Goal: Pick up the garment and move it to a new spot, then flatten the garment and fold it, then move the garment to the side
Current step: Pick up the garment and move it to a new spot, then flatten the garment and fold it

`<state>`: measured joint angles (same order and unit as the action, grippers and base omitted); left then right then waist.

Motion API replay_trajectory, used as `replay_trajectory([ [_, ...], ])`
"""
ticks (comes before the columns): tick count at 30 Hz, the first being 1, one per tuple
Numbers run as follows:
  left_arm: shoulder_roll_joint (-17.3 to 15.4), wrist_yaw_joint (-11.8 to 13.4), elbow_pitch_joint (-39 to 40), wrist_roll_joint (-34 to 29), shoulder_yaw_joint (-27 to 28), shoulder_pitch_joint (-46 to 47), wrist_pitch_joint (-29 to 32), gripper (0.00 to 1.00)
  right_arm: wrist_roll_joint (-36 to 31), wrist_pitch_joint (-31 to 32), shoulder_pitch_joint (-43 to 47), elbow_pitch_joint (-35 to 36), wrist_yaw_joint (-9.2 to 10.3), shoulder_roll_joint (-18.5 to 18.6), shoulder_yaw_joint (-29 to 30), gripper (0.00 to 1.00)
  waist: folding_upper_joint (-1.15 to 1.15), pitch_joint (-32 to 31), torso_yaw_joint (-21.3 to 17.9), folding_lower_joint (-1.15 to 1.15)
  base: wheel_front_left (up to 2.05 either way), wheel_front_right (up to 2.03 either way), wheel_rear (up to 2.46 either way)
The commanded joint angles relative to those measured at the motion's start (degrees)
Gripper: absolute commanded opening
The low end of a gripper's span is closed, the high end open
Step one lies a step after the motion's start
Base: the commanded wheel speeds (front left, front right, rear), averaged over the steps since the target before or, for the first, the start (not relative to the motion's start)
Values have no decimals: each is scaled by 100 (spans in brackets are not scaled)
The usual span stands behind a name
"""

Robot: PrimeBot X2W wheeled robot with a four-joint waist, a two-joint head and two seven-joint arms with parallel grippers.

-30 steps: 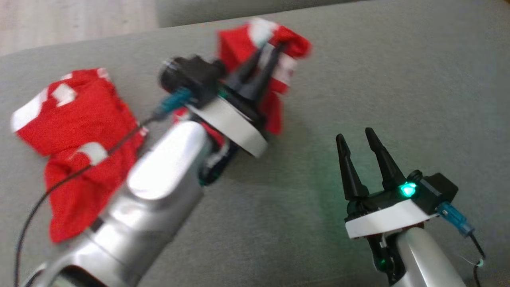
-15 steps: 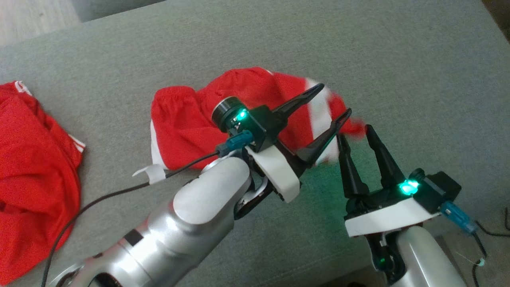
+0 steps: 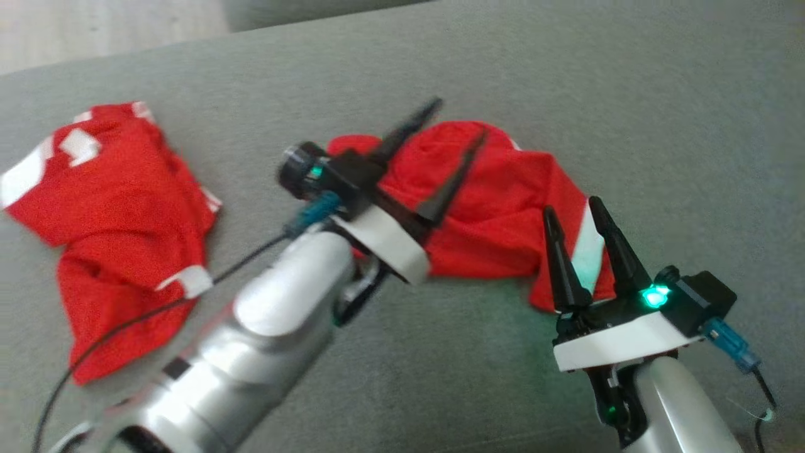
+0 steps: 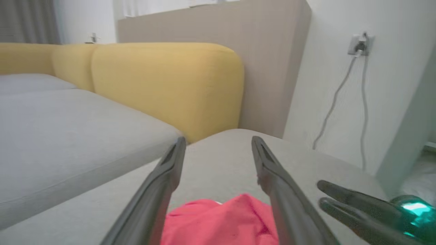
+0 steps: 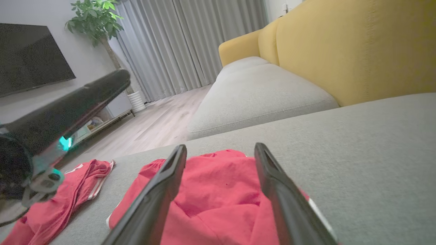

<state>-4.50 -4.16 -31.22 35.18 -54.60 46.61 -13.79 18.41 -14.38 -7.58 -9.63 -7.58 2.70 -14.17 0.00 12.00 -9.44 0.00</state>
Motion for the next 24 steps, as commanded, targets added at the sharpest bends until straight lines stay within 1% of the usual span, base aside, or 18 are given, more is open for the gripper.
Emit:
replay_trajectory([
  [1, -284, 130, 194, -78, 409, 138, -86, 100, -70, -62, -36, 154, 9, 18, -71, 100, 0, -215, 358, 0, 0, 0, 0],
  [4, -643, 353, 378, -153, 743, -106, -113, 100, -109, -62, 9, 141, 9, 18, -4, 100, 0, -330, 590, 0, 0, 0, 0],
  [9, -1233, 724, 1145, -348, 1555, -986, -118, 100, -162, -62, 88, 118, 9, 18, 115, 100, 0, -458, 904, 0, 0, 0, 0],
  [10, -1233, 724, 1145, -348, 1555, -986, -118, 100, -162, -62, 88, 118, 9, 18, 115, 100, 0, -458, 904, 0, 0, 0, 0],
  [12, -1394, 844, 1450, -425, 1857, -1467, -119, 100, -175, -62, 124, 114, 9, 18, 153, 100, 0, -496, 991, 0, 0, 0, 0],
  [13, -1494, 931, 1736, -528, 2114, -1943, -119, 100, -186, -62, 164, 118, 9, 18, 193, 100, 0, -528, 1064, 0, 0, 0, 0],
  [15, -1509, 1009, 1989, -623, 2363, -2407, -119, 100, -197, -62, 213, 116, 9, 18, 230, 100, 0, -565, 1122, 0, 0, 0, 0],
  [18, -1397, 1032, 2286, -754, 2656, -3002, -120, 100, -212, -62, 285, 94, 9, 18, 303, 100, 0, -604, 1203, 0, 0, 0, 0],
  [21, -1228, 965, 2432, -909, 2881, -3370, -120, 100, -229, -62, 323, 76, 9, 18, 365, 100, 0, -612, 1253, 0, 0, 0, 0],
  [24, -1059, 852, 2464, -1088, 3015, -3509, -120, 100, -282, -62, 304, 75, 9, 18, 417, 100, 0, -576, 1301, 0, 0, 0, 0],
])
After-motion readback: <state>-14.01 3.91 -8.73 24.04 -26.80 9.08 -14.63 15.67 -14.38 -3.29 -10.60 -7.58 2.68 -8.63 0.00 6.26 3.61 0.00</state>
